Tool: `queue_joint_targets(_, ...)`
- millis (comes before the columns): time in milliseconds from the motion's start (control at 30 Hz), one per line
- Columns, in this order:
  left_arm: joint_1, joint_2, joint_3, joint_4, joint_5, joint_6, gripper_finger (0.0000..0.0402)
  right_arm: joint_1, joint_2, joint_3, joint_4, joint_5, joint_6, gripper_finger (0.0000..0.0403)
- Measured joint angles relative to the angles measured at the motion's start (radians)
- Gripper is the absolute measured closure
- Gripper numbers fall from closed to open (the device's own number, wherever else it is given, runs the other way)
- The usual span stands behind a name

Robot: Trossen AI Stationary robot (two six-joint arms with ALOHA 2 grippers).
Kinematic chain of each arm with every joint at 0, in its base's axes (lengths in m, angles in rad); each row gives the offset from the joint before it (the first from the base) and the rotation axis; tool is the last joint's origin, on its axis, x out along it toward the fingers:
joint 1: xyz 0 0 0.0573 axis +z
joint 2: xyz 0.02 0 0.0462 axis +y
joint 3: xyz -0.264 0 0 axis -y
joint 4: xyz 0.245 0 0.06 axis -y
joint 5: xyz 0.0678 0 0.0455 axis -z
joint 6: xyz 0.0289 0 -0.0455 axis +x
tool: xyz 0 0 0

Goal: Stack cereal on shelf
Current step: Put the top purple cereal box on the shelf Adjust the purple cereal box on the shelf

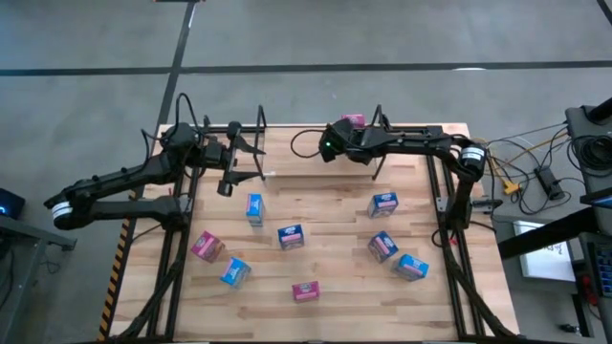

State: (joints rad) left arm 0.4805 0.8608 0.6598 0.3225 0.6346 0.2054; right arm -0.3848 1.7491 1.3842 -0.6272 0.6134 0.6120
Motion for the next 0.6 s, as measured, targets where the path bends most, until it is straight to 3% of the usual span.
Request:
queue_joint_targets(267,0.002,-0.001,0.000,-0.002,0.000,0.013,0.0171,-0.013,-0.051,0.151,-0.143,-0.318,-0.181,0.0394)
queue_joint_targets(600,0.006,-0.006,0.001,-0.006,-0.054,0.018,0.0171,-0.174,-0.060,0.397,-0.386,-0.573,-0.836,0.0394)
